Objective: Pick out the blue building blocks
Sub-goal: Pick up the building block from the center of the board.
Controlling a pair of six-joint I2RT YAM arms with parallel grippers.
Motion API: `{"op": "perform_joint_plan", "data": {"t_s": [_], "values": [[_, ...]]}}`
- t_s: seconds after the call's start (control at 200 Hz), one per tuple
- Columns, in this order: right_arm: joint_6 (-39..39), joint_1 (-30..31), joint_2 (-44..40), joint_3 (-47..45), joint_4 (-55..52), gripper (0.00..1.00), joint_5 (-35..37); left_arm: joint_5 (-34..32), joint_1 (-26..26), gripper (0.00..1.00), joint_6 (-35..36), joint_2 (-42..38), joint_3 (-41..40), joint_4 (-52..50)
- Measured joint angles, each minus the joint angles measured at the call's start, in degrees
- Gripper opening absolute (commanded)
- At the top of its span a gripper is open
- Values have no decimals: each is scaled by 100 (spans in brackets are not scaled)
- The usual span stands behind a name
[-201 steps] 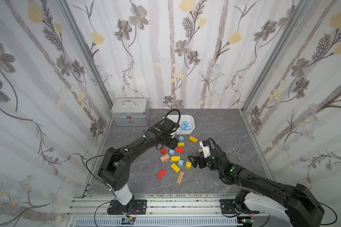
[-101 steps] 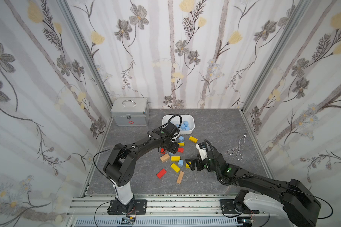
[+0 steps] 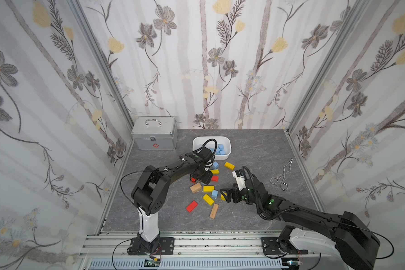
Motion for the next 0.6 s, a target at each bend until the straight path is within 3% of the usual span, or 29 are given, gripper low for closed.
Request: {"op": "perform_joint_plan", "data": {"t_s": [0.33, 0.6], "values": [[4, -4, 11, 2, 4, 100, 2, -177, 0, 69, 2, 247, 61, 9], [28, -4, 57, 15, 2, 100, 4, -258, 0, 63, 2, 470, 269, 39]]}}
